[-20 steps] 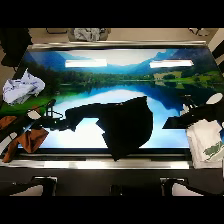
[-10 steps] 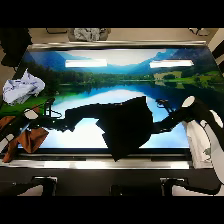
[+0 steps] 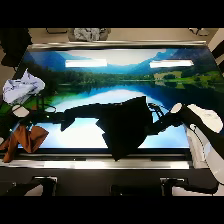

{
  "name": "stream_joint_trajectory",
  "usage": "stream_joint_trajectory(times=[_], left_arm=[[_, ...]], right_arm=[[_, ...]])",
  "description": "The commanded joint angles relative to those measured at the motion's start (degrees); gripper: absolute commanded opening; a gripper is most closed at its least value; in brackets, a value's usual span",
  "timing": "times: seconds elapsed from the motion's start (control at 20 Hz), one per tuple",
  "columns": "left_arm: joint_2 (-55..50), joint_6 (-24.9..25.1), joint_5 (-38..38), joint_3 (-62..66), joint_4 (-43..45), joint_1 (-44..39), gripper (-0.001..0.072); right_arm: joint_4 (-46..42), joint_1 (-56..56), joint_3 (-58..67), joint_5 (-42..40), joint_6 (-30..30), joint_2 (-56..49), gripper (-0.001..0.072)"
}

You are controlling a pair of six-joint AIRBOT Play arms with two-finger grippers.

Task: Fold the shirts.

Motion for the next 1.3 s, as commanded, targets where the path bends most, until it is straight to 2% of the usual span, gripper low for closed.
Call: stream_joint_trajectory(times=[0.0, 0.1, 0.2, 0.3, 0.4, 0.45, 0.6, 0.9, 1.25], left_arm=[[3.9, 0.6, -1.8, 11.3, -0.1, 2.0, 0.0032], [6.9, 0.0, -1.7, 23.5, 0.0, 5.3, 0.0032], [9.4, -3.1, -1.7, 36.9, 0.2, 10.8, 0.0031], [11.5, -9.2, -1.9, 47.8, 3.7, 17.9, 0.0031], [14.0, -16.2, -3.8, 52.7, 7.3, 24.8, 0.003], [15.1, -18.5, -6.2, 52.6, 7.7, 27.6, 0.0031], [15.7, -19.0, -15.4, 51.0, 7.6, 29.7, 0.0031], [17.2, -18.9, -15.8, 50.4, 6.4, 27.8, 0.0031], [23.4, -19.0, -13.4, 50.4, 6.4, 27.8, 0.0031]], right_arm=[[-3.8, 0.5, 7.6, 1.4, -2.7, 4.5, 0.0035], [-11.1, 0.5, 18.3, 1.4, -2.7, 11.0, 0.0035], [-21.2, 0.5, 30.8, -0.3, -2.0, 17.9, 0.0036], [-33.7, 0.5, 42.0, -3.0, 0.6, 24.7, 0.0037], [-39.5, 0.5, 48.0, -3.2, 4.5, 30.0, 0.0036], [-39.4, 0.5, 48.9, -3.2, 5.4, 32.4, 0.0036], [-39.0, 0.6, 48.9, 0.7, 6.3, 36.0, 0.0035], [-39.7, 0.6, 48.9, 5.0, 4.5, 38.4, 0.0036], [-41.2, 0.6, 48.9, 4.6, 3.4, 43.3, 0.0037]])
